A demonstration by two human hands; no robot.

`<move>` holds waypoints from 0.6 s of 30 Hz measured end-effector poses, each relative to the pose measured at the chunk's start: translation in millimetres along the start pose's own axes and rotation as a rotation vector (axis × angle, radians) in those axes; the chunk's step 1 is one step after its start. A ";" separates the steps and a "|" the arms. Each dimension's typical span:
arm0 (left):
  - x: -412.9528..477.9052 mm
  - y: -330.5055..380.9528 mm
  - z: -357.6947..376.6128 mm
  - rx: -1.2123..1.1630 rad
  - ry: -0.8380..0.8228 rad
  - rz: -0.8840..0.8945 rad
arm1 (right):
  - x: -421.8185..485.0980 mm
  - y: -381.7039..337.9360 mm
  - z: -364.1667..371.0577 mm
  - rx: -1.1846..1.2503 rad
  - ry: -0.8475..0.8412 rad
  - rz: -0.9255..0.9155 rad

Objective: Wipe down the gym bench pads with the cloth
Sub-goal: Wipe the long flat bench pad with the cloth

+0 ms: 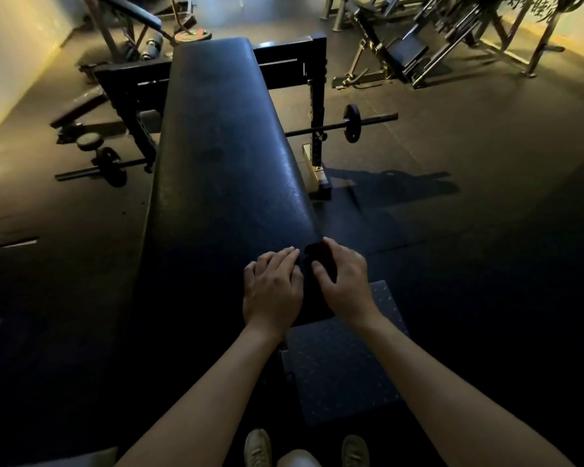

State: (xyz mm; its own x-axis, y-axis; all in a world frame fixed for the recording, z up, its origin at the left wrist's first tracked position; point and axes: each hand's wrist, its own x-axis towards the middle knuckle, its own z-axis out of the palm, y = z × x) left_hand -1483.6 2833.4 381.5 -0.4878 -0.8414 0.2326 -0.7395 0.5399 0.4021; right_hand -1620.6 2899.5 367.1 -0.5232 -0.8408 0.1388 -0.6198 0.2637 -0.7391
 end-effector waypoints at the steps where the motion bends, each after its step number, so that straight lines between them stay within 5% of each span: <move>1: -0.6 4.0 1.5 -0.022 -0.003 -0.022 | -11.0 1.4 -2.3 0.023 -0.001 0.007; 18: -5.9 8.9 11.0 0.017 0.061 0.007 | -19.8 4.9 -8.3 0.263 -0.088 0.171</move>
State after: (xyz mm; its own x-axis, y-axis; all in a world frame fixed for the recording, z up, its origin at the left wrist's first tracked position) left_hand -1492.4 2843.4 373.9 -0.4641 -0.8371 0.2895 -0.7440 0.5458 0.3854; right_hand -1618.2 2921.3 366.2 -0.5468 -0.8357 -0.0512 -0.3493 0.2832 -0.8932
